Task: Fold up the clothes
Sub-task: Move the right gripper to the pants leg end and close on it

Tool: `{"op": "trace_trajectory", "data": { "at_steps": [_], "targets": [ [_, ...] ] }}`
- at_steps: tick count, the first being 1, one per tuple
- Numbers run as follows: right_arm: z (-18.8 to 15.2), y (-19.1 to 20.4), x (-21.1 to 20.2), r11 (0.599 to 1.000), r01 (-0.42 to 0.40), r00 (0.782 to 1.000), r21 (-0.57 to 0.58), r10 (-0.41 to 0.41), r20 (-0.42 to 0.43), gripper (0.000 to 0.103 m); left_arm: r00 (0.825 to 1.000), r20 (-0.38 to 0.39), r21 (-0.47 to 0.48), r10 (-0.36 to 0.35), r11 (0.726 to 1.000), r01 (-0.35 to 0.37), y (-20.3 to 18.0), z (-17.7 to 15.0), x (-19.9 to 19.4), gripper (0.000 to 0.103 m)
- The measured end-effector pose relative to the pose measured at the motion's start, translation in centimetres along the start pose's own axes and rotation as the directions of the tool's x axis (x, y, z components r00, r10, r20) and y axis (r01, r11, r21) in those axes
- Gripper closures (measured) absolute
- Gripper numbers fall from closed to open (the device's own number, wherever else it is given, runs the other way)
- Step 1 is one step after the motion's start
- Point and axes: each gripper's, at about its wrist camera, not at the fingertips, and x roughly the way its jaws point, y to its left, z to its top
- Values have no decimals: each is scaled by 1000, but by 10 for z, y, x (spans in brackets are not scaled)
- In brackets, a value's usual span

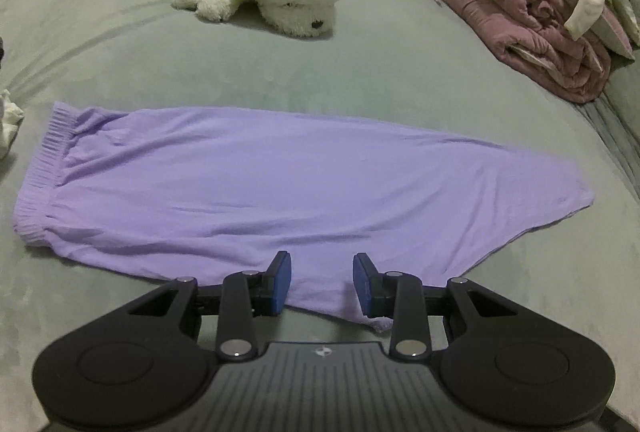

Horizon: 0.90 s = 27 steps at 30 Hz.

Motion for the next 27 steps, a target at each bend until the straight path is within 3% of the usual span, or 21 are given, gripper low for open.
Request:
{"op": "trace_trajectory", "data": {
  "at_steps": [3, 7, 11, 16, 22, 27],
  "targets": [
    [3, -29, -3, 998, 18, 1000, 54, -18, -4, 52, 999, 18, 8, 40, 999, -40, -6, -5, -10, 71],
    [5, -48, -3, 997, 44, 999, 58, -44, -5, 52, 1000, 10, 7, 29, 1000, -29, -15, -11, -19, 70],
    [4, -57, -3, 997, 43, 999, 62, -43, 3, 52, 998, 52, 43, 30, 999, -32, -21, -17, -14, 70],
    [12, -73, -3, 994, 81, 996, 73, -84, 28, 47, 1000, -19, 59, 16, 998, -14, -20, -23, 8, 70],
    [49, -154, 7, 928, 133, 983, 348, -169, 76, 45, 999, 4, 70, -37, 997, 37, -26, -13, 4, 69],
    [86, -213, 28, 867, 134, 974, 479, -205, 98, 45, 999, 9, 97, -37, 995, 36, -28, -10, 6, 68]
  ]
}}
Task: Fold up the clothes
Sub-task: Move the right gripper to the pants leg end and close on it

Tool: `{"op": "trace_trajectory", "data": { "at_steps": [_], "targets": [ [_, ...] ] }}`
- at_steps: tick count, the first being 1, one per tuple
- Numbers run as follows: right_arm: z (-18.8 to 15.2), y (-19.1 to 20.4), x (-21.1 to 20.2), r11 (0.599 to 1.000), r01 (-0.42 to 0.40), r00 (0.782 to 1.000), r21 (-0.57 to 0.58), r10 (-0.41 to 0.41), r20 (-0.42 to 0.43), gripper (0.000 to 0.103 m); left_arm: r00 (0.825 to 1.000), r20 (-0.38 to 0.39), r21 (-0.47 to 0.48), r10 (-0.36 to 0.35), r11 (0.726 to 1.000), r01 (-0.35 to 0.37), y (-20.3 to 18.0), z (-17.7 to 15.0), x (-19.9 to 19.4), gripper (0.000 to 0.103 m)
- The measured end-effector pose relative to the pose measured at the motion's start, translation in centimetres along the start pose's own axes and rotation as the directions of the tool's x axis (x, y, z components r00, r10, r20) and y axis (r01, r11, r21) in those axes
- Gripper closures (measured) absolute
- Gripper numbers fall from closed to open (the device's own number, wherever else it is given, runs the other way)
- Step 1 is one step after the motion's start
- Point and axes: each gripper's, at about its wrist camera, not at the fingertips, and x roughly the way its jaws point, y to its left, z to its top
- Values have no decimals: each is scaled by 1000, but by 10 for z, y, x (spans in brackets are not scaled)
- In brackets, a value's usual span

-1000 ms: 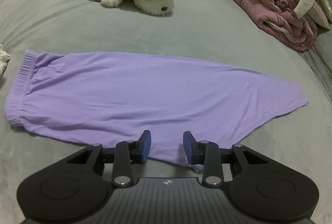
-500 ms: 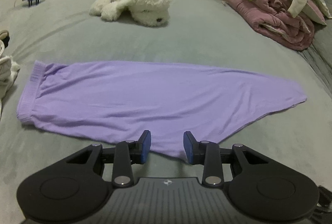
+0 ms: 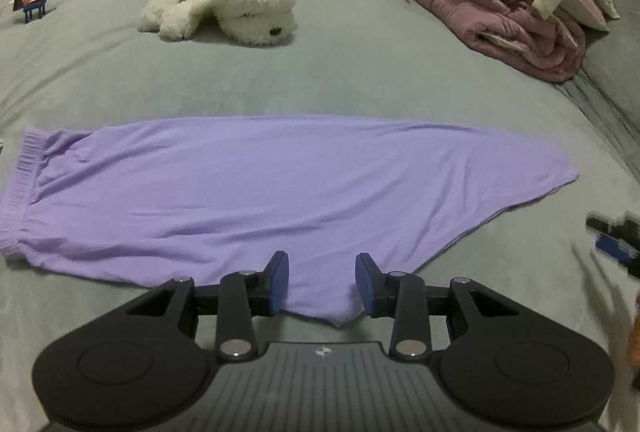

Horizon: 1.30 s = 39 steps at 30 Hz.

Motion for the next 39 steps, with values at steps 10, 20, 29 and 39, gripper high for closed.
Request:
{"op": "trace_trajectory", "data": {
  "at_steps": [10, 20, 29, 39],
  "targets": [
    [72, -60, 76, 976, 100, 994, 191, -106, 19, 46, 1000, 14, -4, 19, 1000, -19, 5, 9, 8, 68],
    [95, -52, 117, 983, 167, 984, 72, -171, 52, 56, 999, 11, -2, 42, 999, -42, 11, 12, 17, 68],
    [87, -42, 119, 980, 199, 977, -16, -198, 74, 69, 999, -15, 58, 48, 997, -47, 1, 5, 23, 65],
    [88, -39, 117, 987, 157, 985, 21, -158, 72, 95, 999, -19, 77, 49, 996, -47, -1, 5, 24, 64]
  ]
}}
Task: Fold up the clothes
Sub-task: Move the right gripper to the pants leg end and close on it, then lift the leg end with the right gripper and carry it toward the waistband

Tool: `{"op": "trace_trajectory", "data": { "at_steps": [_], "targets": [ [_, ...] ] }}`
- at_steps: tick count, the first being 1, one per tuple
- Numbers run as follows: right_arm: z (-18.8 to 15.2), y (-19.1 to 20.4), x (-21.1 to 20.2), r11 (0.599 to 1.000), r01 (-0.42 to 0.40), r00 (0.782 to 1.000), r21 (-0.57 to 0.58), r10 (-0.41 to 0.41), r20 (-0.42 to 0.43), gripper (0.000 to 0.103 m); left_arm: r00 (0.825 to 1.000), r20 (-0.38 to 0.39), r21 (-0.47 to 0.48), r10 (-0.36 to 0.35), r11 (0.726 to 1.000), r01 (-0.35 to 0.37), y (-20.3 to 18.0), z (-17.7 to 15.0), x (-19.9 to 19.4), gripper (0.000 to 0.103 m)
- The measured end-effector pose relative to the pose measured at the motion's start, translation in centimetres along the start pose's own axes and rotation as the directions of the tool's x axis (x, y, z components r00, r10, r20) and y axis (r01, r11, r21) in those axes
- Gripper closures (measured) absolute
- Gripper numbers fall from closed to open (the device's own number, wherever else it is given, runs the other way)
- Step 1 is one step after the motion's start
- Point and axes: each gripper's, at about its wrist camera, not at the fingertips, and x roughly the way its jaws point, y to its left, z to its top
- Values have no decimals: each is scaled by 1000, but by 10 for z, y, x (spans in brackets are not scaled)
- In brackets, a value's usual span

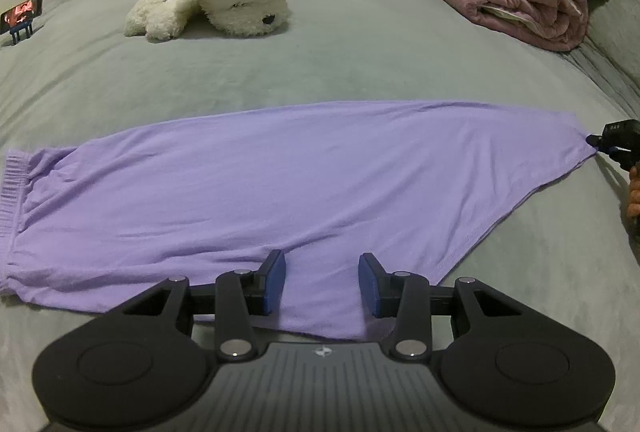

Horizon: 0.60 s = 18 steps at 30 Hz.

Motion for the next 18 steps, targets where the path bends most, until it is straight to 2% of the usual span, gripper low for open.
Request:
{"op": "trace_trajectory", "data": {
  "at_steps": [8, 14, 18],
  "targets": [
    [5, 13, -19, 1000, -4, 995, -7, 5, 95, 95, 1000, 0, -25, -14, 1000, 14, 5, 2, -1, 64],
    [10, 39, -34, 996, -3, 991, -89, 15, 136, 95, 1000, 7, -89, -15, 996, 15, 20, 8, -5, 64],
    [2, 69, -47, 982, -20, 985, -187, 51, 166, 95, 1000, 21, -158, -17, 987, 20, 37, 14, -11, 64]
  ]
}}
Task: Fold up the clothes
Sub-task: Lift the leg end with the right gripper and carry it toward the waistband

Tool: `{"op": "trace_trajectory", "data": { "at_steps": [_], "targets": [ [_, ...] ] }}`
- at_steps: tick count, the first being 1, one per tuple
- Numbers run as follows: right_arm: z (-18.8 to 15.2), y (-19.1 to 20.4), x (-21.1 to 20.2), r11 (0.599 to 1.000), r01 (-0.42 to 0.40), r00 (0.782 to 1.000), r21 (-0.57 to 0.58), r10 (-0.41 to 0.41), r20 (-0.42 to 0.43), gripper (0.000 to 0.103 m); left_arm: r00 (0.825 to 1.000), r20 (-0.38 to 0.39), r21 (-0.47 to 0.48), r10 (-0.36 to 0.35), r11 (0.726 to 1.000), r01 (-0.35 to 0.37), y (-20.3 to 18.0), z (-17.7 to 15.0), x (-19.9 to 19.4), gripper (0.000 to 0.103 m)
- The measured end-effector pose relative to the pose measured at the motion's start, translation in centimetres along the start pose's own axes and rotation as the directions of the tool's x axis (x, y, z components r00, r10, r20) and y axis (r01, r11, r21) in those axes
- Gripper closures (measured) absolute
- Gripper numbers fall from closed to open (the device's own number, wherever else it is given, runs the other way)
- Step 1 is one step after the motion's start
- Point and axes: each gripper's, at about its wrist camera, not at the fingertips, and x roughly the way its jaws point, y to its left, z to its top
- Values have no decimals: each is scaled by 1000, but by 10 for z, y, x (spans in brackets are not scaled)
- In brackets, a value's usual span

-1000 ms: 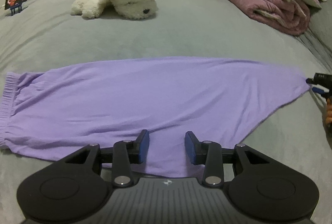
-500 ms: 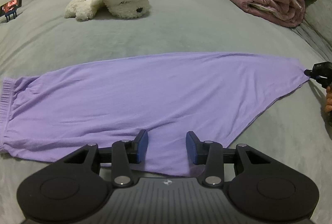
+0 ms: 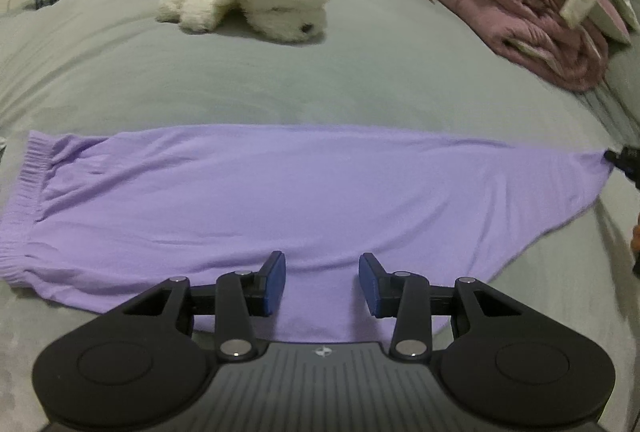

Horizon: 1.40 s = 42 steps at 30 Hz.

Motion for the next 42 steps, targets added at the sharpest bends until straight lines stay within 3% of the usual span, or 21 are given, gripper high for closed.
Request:
{"op": "trace_trajectory", "data": {
  "at_steps": [5, 9, 14, 19, 21, 25, 32, 42],
  "targets": [
    [-18, 59, -21, 985, -89, 996, -147, 92, 15, 95, 1000, -2, -127, -29, 992, 29, 26, 9, -1, 64],
    [-45, 124, -44, 931, -190, 981, -312, 195, -15, 95, 998, 3, -213, -70, 974, 69, 42, 14, 1, 64],
    [-99, 197, -81, 798, -288, 954, -529, 289, -84, 95, 986, 13, -284, -164, 945, 161, 50, 16, 6, 64],
    [-160, 241, -111, 592, -314, 937, -742, 321, -141, 95, 973, 21, -300, -229, 927, 225, 49, 17, 12, 64],
    [-173, 245, -117, 565, -323, 933, -759, 323, -157, 95, 974, 27, -289, -227, 931, 225, 46, 17, 15, 64],
    [-181, 246, -117, 582, -341, 932, -738, 312, -185, 95, 970, 32, -247, -239, 939, 240, 38, 16, 21, 64],
    [-179, 239, -111, 604, -355, 928, -714, 317, -194, 95, 954, 29, -64, -297, 952, 298, 1, 29, 33, 64],
    [-194, 240, -109, 564, -360, 927, -743, 309, -214, 95, 909, -129, 111, -397, 905, 411, -71, 60, 81, 64]
  ]
}}
